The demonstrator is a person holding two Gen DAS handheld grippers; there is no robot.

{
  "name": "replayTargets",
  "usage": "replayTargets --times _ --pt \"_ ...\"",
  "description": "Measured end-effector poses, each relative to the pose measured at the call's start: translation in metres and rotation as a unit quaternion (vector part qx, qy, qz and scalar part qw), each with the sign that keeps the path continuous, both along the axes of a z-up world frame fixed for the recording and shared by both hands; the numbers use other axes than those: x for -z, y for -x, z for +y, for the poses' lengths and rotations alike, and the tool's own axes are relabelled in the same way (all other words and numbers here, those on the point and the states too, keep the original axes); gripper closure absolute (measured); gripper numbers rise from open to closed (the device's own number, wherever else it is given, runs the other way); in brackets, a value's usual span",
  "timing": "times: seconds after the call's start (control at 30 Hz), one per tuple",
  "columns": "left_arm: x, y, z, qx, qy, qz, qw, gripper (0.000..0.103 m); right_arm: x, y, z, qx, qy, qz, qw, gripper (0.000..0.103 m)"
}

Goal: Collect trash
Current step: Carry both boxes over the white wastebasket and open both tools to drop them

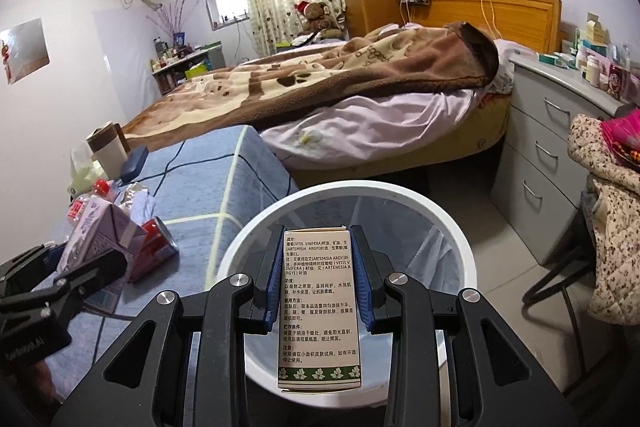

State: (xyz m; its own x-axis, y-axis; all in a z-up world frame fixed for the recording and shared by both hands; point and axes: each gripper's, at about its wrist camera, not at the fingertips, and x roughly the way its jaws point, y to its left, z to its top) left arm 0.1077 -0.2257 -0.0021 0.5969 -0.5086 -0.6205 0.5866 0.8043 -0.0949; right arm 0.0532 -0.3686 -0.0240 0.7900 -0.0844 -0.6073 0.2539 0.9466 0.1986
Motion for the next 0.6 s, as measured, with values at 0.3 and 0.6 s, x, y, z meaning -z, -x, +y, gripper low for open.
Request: replayTargets --times 0.3,0.6 --pt "0.016 -0.01 -0.037 0.031 -0.009 0.017 0.9994 0.048 0.016 -0.013 -0.021 -0.006 -0.009 0.032 0.999 0.071" --pt "0.032 -0.028 -0.058 0.039 -0.022 0.039 0.9982 0.048 0.029 -0.023 -0.037 -0.001 -0.002 0.059 0.998 0.071"
